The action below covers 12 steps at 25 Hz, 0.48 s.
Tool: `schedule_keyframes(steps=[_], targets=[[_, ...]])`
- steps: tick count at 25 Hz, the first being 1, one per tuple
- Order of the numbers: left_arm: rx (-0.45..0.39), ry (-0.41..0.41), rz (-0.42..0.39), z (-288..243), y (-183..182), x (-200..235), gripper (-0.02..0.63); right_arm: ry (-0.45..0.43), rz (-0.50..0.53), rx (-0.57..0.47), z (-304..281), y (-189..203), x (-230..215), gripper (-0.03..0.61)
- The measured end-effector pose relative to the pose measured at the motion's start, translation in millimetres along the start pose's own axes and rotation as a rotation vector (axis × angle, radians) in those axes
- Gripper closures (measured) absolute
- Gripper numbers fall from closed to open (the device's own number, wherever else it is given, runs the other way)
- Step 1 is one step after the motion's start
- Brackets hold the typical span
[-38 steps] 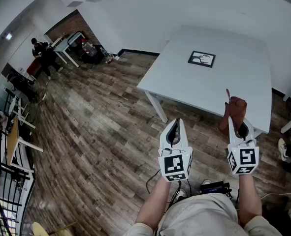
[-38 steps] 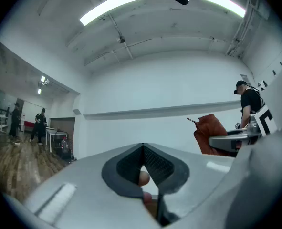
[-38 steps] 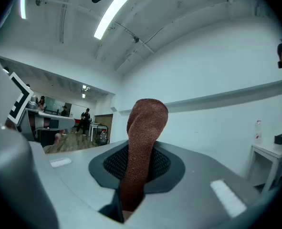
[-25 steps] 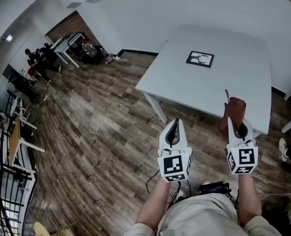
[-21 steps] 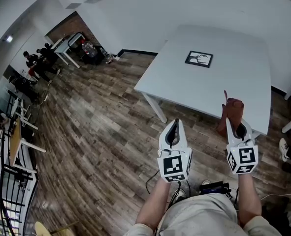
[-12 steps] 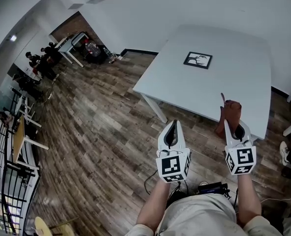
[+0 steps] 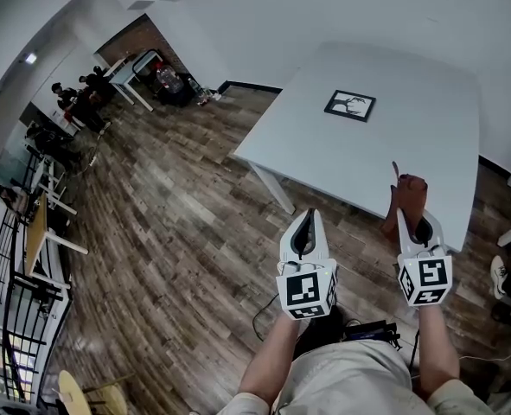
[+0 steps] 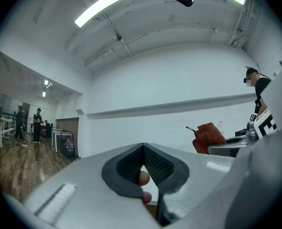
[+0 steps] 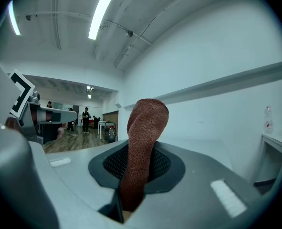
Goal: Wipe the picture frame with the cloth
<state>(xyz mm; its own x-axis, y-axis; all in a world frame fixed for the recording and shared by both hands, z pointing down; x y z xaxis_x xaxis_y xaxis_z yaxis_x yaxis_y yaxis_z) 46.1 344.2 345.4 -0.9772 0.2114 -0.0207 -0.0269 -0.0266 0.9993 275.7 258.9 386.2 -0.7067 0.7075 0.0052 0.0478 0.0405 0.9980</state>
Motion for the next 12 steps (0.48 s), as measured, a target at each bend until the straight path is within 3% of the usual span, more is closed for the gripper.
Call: schedule_keyframes(steps=[12], targets=[[-0.020, 0.028, 0.009, -50, 10, 9, 0.613, 0.002, 0.028, 0.024, -47, 2, -13, 0.486]])
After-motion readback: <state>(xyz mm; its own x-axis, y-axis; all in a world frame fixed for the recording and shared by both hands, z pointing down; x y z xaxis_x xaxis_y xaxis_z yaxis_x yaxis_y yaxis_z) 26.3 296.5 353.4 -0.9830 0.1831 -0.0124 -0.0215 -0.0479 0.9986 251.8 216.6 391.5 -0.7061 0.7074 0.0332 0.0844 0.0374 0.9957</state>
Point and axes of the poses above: the fingertips, and each gripper's own axes: z backward along the fingers, x to its left, y out of its underside, the point moved 9 cm from there along z, backward along the fingers, and after that the axes turned 8 degrees about -y, right-handed, at the moved point
